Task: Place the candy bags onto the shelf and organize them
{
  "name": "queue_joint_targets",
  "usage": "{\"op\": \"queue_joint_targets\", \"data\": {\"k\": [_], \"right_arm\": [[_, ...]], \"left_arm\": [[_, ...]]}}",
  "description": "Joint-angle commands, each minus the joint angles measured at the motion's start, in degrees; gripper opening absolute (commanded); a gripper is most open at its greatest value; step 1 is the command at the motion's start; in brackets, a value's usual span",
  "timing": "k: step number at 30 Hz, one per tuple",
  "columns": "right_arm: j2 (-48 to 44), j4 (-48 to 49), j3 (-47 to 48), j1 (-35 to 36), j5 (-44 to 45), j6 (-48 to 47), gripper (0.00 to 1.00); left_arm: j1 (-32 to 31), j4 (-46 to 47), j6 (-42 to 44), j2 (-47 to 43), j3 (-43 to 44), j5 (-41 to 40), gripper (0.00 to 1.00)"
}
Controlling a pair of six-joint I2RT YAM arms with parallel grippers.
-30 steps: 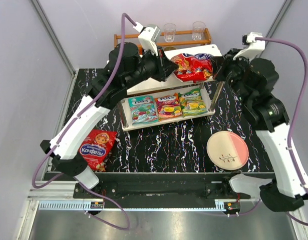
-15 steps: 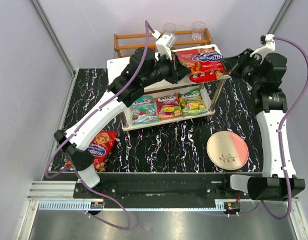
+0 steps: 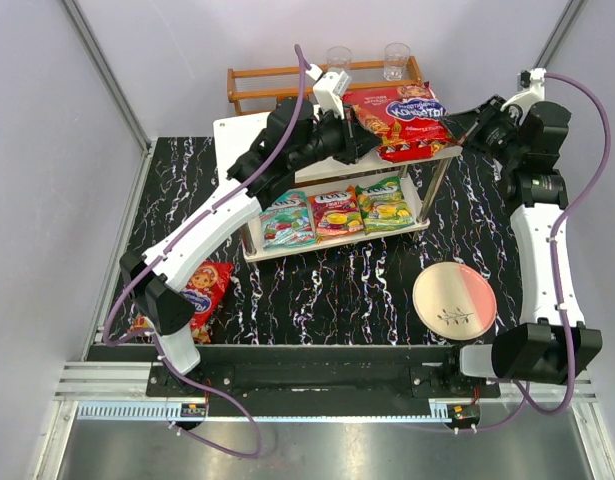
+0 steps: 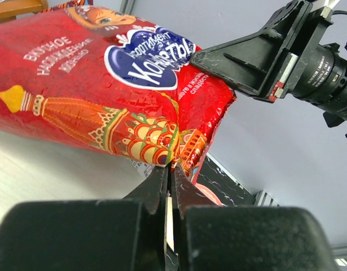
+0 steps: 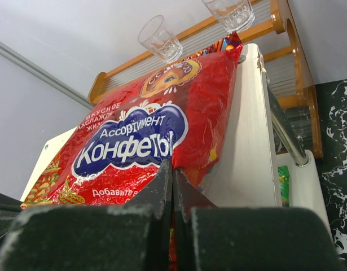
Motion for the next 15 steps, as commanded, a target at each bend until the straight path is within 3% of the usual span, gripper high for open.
{"op": "queue_joint_targets", "data": {"k": [1,12,15], "right_arm": [[2.19,3.35,1.65,-1.96,3.51,-0.36,0.0],[0.26,3.79,-2.66,-2.05,3.59,-0.8,0.0],[0.79,3.88,-3.01,-2.05,3.07,-0.62,0.14]], "left_arm": [[2.66,0.9,-0.85,-1.67,-2.14,1.78,0.0],[4.6,4.68,-1.91,-5.72,-11.37,2.57,0.0],[4.86,5.74,-1.82,-7.82,-14.71,2.04,0.0]]}}
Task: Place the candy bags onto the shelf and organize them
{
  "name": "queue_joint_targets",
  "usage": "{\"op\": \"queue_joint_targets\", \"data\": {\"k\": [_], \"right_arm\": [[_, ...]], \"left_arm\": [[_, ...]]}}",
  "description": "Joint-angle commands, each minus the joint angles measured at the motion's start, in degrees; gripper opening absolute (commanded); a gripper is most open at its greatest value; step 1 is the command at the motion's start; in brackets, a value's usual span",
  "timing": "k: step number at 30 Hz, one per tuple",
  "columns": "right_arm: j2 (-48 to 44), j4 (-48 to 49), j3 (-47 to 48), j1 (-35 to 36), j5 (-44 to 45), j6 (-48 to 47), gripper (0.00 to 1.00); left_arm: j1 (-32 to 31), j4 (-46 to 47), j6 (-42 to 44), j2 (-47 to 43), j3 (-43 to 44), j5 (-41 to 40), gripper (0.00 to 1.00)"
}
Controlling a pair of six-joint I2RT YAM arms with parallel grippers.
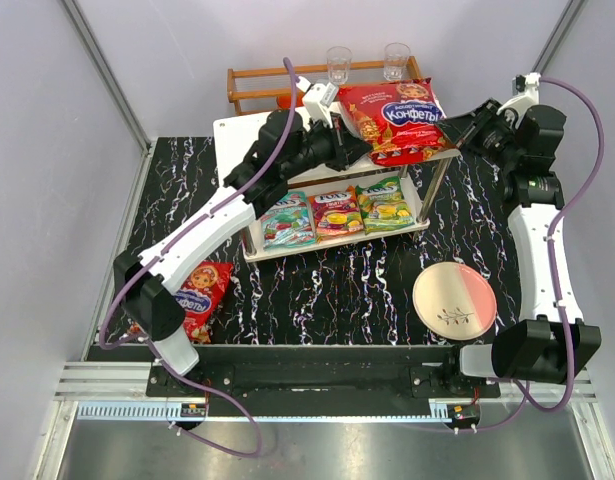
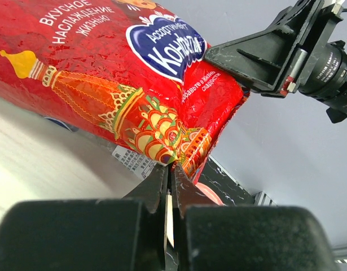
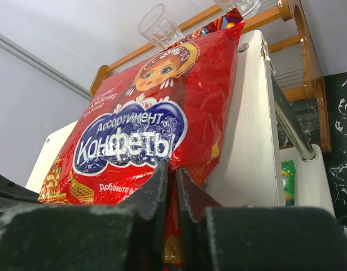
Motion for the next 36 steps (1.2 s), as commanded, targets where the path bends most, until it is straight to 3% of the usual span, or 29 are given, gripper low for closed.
{"op": "queue_joint_targets", "data": {"k": [1,3,6,7,8,14,19,27,32,36], "right_arm": [[-0.02,2.0,-1.06,-2.05,5.1,-1.76,0.24],[-0.19,2.09,-1.15,-2.05,5.01,-1.67,0.29],[-1.16,2.17,-0.8,-2.05,5.8,-2.2,0.37],[-1.42,2.09,-0.37,-2.13,5.97,-2.63,0.39],[-1.51,2.09,-0.1,-2.14,6.41,-2.81,0.42],[-2.65,1.03,1.75,-2.31,8.17,-3.34,0.46],[-5.81,1.56,2.1,-2.4,10.81,-5.1,0.49],[-9.15,3.41,3.24,-2.4,5.01,-4.74,0.55],[-10.04,-0.54,3.68,-2.4,7.37,-6.68,0.56],[-8.11,-3.01,2.98,-2.4,10.63,-7.56,0.58]], "left_arm": [[2.21,-2.55,0.54,-6.25,-4.81,-0.41,0.0],[2.65,-1.93,0.45,-7.31,-7.01,-0.32,0.0],[3.27,-0.96,0.45,-9.24,-9.03,-0.23,0.21],[3.27,-0.79,0.36,-9.86,-9.3,-0.06,0.36],[3.53,-0.87,0.36,-9.95,-9.13,0.03,0.44],[3.8,-3.24,0.45,-9.42,-5.96,1.17,0.64],[4.15,-4.82,1.42,-13.2,-5.87,0.21,0.72],[5.56,-11.06,2.12,-22.77,-6.04,-2.68,0.73],[5.64,-17.55,3.26,-34.35,-12.1,-12.77,0.77],[5.73,-22.13,2.3,-43.51,-21.83,-21.74,0.78]]}}
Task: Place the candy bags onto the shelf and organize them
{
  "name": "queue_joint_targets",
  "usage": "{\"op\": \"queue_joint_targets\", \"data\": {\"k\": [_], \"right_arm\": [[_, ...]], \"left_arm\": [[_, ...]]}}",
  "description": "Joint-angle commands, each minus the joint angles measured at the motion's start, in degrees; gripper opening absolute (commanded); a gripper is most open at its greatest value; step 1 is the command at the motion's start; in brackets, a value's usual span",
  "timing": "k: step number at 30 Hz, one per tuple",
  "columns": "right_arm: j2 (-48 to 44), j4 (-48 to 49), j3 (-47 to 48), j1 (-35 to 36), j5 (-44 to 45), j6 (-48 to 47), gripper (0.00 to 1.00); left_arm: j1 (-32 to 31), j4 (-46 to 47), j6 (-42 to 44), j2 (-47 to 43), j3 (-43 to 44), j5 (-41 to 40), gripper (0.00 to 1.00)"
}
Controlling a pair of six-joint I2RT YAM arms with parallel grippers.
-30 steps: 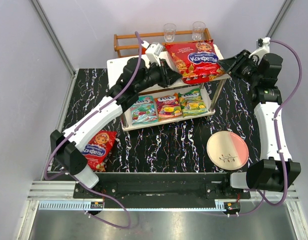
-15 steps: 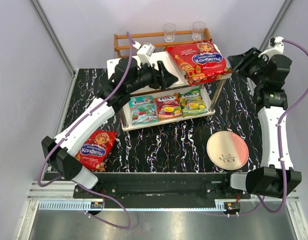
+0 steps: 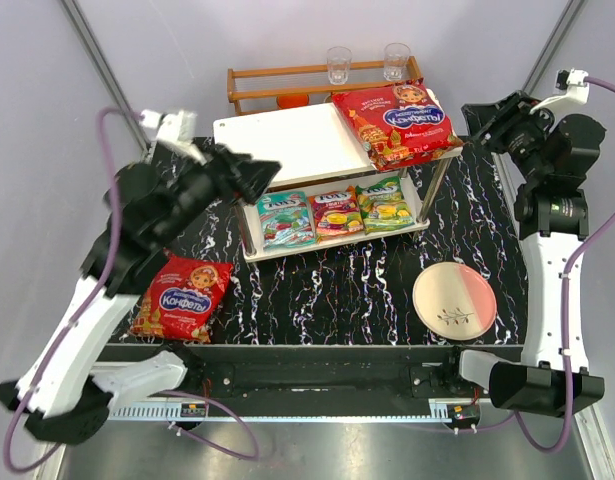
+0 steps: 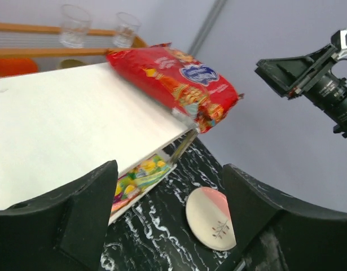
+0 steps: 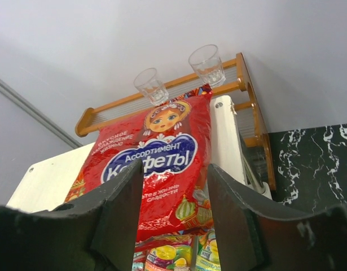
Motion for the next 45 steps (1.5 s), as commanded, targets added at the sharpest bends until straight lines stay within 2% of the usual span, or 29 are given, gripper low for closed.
{"op": "queue_joint_targets", "data": {"k": [1,3,8,10,11,13,20,22,24,25,27,28,31,32,35,38,42,45], "right_arm": [[1.73,-2.55,0.95,-0.26,2.92,-1.55,0.58],[1.91,-2.12,-0.28,-0.26,1.26,-0.5,0.6],[-2.21,0.18,-2.92,-0.17,0.1,-0.14,0.62],[-3.53,-1.14,-2.92,-0.17,0.46,-0.4,0.63],[-4.84,-1.5,-2.84,-0.17,0.54,-0.49,0.63],[-6.52,-2.9,-2.49,-0.17,0.11,-0.4,0.63],[-11.45,-9.22,-0.56,0.53,-4.27,0.39,0.63],[-12.67,-13.35,-0.02,5.0,-4.29,-0.92,0.62],[-13.99,-16.42,-0.28,12.27,1.75,-4.17,0.62],[-14.69,-17.31,-0.72,19.79,4.73,-5.05,0.62],[-14.18,-18.63,-0.99,28.09,13.09,-6.64,0.62],[-12.7,-19.25,-1.34,35.88,15.55,-6.91,0.61],[-7.0,-19.78,-0.56,50.22,30.21,-10.32,0.61],[-5.4,-19.78,-0.2,59.76,39.3,-11.03,0.61],[-1.0,-15.23,-1.95,72.55,45.62,-9.29,0.61],[1.29,-6.44,-9.23,79.78,49.22,-3.15,0.63],[6.89,11.62,-24.94,82.53,47.22,9.76,0.68],[14.52,22.98,-29.02,83.67,44.58,16.63,0.7]], "left_arm": [[0.29,-6.75,-0.43,-8.44,-9.07,-13.62,0.8],[0.29,-8.69,-2.72,-15.2,-15.49,-21.0,0.83],[0.29,-18.41,-12.79,-26.36,-26.73,-37.95,0.99],[0.38,-22.38,-17.46,-28.14,-29.3,-42.45,0.99],[0.29,-26.84,-22.45,-29.27,-31.57,-46.82,0.99],[0.38,-31.17,-26.0,-29.81,-34.04,-51.15,0.99],[2.57,-34.62,-33.04,-25.06,-43.44,-50.39,0.99],[3.63,-33.4,-32.61,-27.6,-44.33,-49.34,0.99],[4.33,-32.95,-31.03,-29.28,-44.16,-49.42,0.99],[4.59,-32.95,-30.42,-29.89,-43.64,-49.77,0.99],[5.29,-33.21,-28.31,-29.55,-41.01,-50.03,0.99],[5.39,-33.39,-27.6,-28.51,-40.13,-49.95,0.99],[5.74,-33.48,-26.02,-26.74,-37.05,-49.6,0.99],[5.74,-33.3,-25.75,-26.65,-36.69,-49.59,0.99],[6.09,-32.86,-24.7,-27.44,-35.73,-49.68,0.99],[7.23,-32.42,-21.72,-27.62,-33.53,-49.86,0.99],[9.86,-29.27,-15.31,-25.69,-29.23,-47.06,0.99],[12.59,-27.25,-10.56,-23.5,-24.23,-43.46,0.99]]}}
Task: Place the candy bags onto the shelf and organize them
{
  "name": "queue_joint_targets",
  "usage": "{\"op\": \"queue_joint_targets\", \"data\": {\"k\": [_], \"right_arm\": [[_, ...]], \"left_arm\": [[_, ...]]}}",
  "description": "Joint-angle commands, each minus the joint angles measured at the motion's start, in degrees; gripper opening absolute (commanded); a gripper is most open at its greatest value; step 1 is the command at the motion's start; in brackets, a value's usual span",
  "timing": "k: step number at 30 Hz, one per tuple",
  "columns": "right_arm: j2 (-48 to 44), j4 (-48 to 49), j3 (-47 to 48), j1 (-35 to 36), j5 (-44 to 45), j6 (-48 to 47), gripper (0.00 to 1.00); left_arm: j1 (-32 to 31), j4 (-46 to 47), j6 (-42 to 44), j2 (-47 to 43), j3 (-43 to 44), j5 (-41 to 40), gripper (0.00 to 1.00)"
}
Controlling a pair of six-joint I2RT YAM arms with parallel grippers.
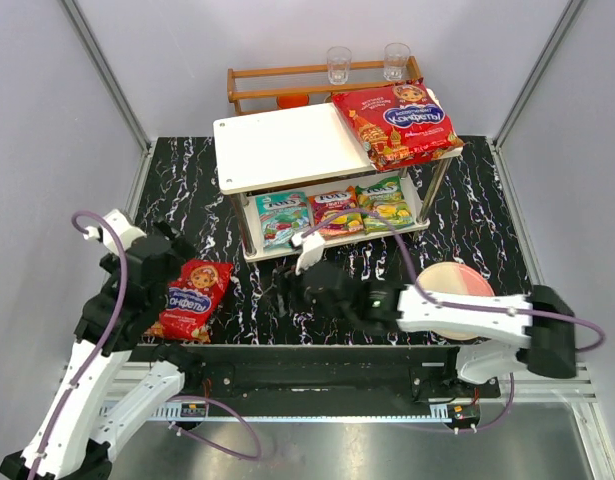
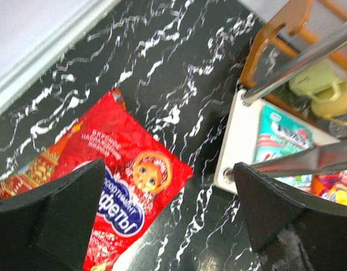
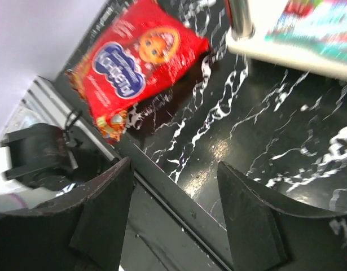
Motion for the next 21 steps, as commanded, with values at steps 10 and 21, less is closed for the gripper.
{"op": "queue_joint_targets", "data": {"k": [10,21], "right_arm": [[34.27,46.56,2.12,2.14,-6.31,27.17,0.74],[52.82,45.88,21.09,1.52,-10.54,36.32,0.71]], "left_arm": [[6.23,5.86,16.37,6.13,17.39,13.92,0.99],[6.23,4.45,19.19,5.25,21.35,15.32,0.99]]}}
